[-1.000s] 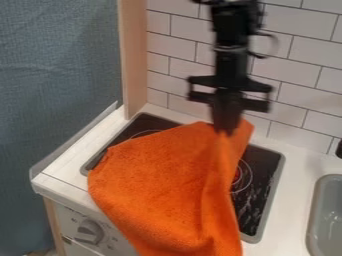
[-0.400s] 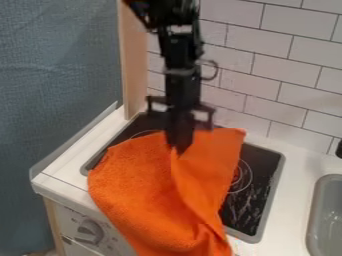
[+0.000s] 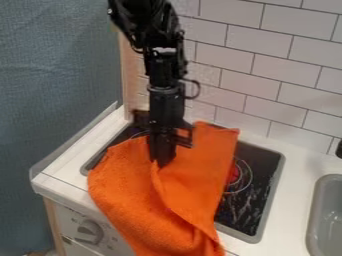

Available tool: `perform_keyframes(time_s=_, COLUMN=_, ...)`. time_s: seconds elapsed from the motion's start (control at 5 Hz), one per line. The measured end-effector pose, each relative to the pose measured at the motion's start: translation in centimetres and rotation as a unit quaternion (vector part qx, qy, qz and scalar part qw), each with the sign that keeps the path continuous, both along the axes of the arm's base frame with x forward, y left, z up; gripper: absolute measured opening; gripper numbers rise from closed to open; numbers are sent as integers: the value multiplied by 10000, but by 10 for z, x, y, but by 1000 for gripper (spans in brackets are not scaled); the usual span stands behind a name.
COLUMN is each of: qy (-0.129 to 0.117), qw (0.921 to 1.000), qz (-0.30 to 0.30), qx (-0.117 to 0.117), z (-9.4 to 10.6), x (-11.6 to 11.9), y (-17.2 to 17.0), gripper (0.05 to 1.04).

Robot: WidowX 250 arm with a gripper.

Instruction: Folded the cloth from top right to bottom left

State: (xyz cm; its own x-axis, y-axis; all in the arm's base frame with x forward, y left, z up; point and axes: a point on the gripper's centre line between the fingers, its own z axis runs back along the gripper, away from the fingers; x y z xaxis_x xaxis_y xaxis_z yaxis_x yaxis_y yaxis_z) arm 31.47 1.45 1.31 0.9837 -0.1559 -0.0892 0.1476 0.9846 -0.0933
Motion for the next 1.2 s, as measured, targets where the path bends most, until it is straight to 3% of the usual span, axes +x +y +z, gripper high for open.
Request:
perform_keyframes(time_s=0.2, qy=18, qw=9998, qz=179, qx=-12, z=-2, x=-2, y=-1, gripper=243)
perform_keyframes(time_s=0.6, qy=218, qw=9995, qz=214, qx=86, z=0, x=-8, y=1, gripper=812)
perform_keyframes(time_s=0.8, qy=178, qw=9996, qz=186, qx=153, z=9, x=-6, y=1, gripper=1017)
perform_keyframes(time_s=1.2, qy=-127, qw=9985, qz=454, qx=281, z=61, x=5, y=-4, gripper=999)
